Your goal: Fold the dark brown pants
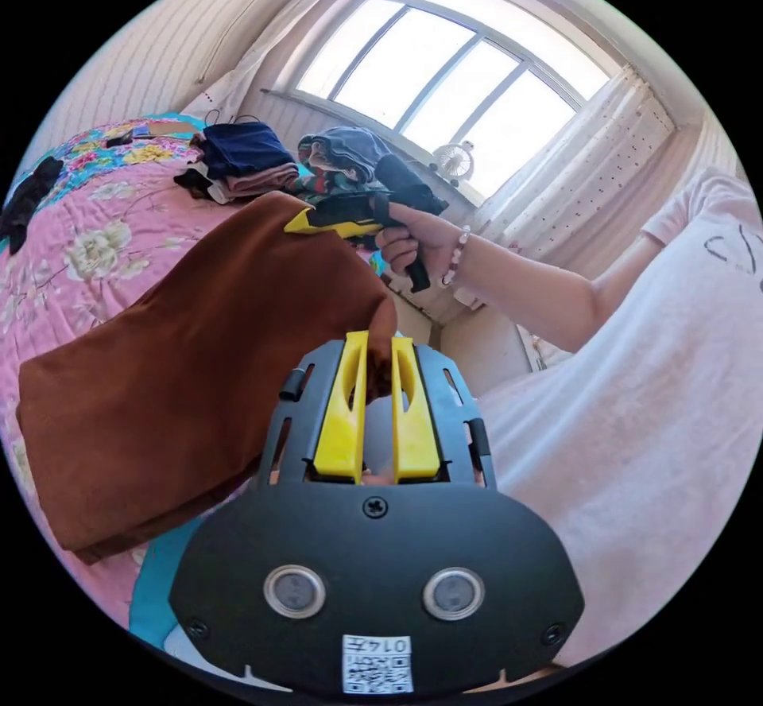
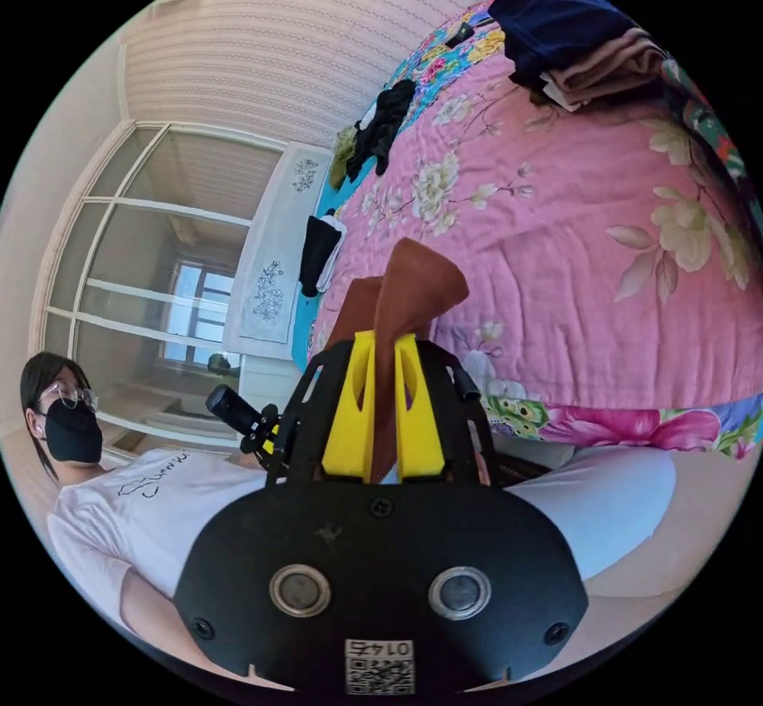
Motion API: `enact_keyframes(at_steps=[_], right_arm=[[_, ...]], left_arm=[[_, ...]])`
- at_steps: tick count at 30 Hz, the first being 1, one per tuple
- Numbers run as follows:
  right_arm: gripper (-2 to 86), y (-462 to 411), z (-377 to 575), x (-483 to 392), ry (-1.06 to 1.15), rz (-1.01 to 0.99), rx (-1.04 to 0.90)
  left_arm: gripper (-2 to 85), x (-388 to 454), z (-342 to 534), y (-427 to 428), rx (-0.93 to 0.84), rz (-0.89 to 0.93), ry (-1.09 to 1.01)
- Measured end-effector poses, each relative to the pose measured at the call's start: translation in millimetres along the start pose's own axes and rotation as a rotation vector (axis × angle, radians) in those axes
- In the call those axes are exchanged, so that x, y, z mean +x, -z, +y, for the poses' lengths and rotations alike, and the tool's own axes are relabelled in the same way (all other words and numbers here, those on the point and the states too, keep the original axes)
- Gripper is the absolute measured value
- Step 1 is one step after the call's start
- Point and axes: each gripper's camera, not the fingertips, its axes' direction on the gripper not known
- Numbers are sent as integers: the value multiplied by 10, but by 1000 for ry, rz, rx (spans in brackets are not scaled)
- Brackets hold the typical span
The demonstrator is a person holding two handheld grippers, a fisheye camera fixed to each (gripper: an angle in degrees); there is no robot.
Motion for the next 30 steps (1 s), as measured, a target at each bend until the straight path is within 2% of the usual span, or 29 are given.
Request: enact_keyframes(at_steps=[3, 6, 8, 9, 11, 13, 16, 18, 21, 24, 26, 30], right_arm=[[46, -328, -189, -319, 119, -49, -61], [52, -867, -397, -775, 253, -37, -162], [57, -1372, -510, -1137, 372, 33, -230], [60, -1497, -536, -1194, 379, 63, -238], [73, -1984, -612, -1267, 369, 214, -269], [76, -2212, -624, -1222, 329, 264, -315], [51, -2123, -520, -1224, 329, 100, -271], [39, -1975, -436, -1203, 342, 59, -230], [30, -1824, -279, -1119, 355, 113, -252], [25, -1827, -104, -1065, 361, 216, -308], [22, -1978, 60, -1098, 419, 322, -384], [18, -2407, 401, -1173, 528, 438, -521]], left_arm=[[51, -113, 295, 492, 146, -14, 138], [52, -162, 646, 1042, 276, -102, 243], [56, -170, 920, 1412, 342, -258, 316], [58, -192, 994, 1486, 355, -312, 353], [63, -337, 1316, 1707, 402, -548, 550], [52, -428, 1548, 1810, 441, -640, 676], [44, -416, 1768, 1907, 560, -536, 739], [41, -361, 1784, 1865, 543, -534, 739], [39, -312, 1733, 1726, 471, -521, 764], [30, -193, 1540, 1633, 453, -532, 696], [7, -69, 1252, 1544, 374, -634, 582], [-8, -153, 872, 1283, 193, -674, 503]])
